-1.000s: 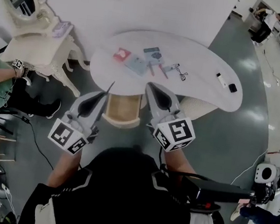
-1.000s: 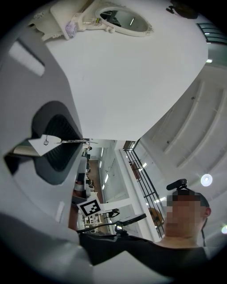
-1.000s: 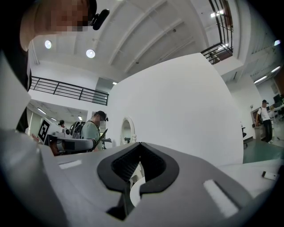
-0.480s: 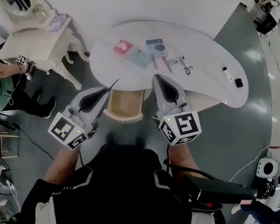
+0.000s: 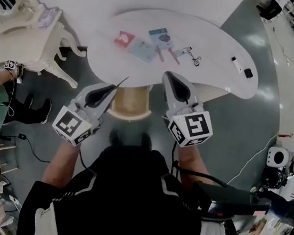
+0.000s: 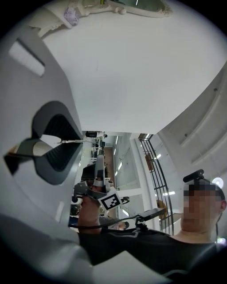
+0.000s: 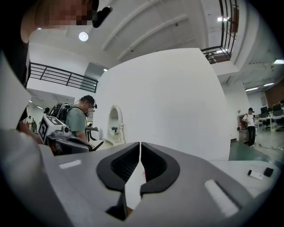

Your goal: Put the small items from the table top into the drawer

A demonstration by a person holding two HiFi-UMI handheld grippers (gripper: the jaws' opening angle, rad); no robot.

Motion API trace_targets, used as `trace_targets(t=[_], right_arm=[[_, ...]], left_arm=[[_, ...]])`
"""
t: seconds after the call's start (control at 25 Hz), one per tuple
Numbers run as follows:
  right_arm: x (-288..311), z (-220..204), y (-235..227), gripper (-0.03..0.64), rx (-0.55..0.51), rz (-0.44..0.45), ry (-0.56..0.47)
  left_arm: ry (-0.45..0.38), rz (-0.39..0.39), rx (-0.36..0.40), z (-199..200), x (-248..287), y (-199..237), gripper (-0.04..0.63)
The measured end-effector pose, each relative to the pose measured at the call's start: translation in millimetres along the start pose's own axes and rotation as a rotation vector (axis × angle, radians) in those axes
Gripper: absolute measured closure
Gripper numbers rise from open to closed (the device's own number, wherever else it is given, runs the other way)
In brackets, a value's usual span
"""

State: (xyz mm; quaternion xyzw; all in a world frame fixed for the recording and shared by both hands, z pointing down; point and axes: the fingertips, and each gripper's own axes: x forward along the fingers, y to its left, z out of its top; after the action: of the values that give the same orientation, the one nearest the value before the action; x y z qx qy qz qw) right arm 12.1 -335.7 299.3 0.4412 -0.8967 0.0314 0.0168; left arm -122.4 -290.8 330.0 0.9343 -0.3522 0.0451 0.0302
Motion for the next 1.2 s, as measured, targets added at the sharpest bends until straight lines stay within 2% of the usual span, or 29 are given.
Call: trace_targets(t=[0.2, 0.52, 0.68, 0.8, 0.96, 1.08, 1.2], right_arm=[[5.3, -15.1, -0.5, 0.584, -0.001, -0.032, 0.038], [1.8, -35.7, 3.4, 0.576, 0.0, -0.045, 0.093], [1.9, -49.0, -1.9, 0.578, -0.009, -0.085, 0.112], [-0.1, -59.4, -8.7, 0.614, 0.012, -0.127, 0.116], [-1.5, -69.2, -10.1, 0.614, 0.033, -0.138, 0.132], [-1.8, -72.5, -8.5, 0.615, 0.03, -0.137, 0.132], [-2.9, -77.8, -8.8, 0.615, 0.032, -0.138, 0.145]], left_arm=[[0.057, -0.063, 0.026, -23.6, 13.7, 4.8, 0.577], [0.213, -0.153, 0.042, -97.5, 36.1, 6.6, 0.577], [0.285, -0.194, 0.105, -137.3, 46.2, 7.7, 0.577], [0.343, -0.208, 0.15, -167.9, 51.9, 13.4, 0.577], [0.387, -0.26, 0.182, -199.8, 57.5, 10.2, 0.577], [0.452, -0.284, 0.189, -229.9, 59.5, 9.6, 0.577], [0.512, -0.316, 0.235, -263.2, 60.9, 12.0, 0.577]])
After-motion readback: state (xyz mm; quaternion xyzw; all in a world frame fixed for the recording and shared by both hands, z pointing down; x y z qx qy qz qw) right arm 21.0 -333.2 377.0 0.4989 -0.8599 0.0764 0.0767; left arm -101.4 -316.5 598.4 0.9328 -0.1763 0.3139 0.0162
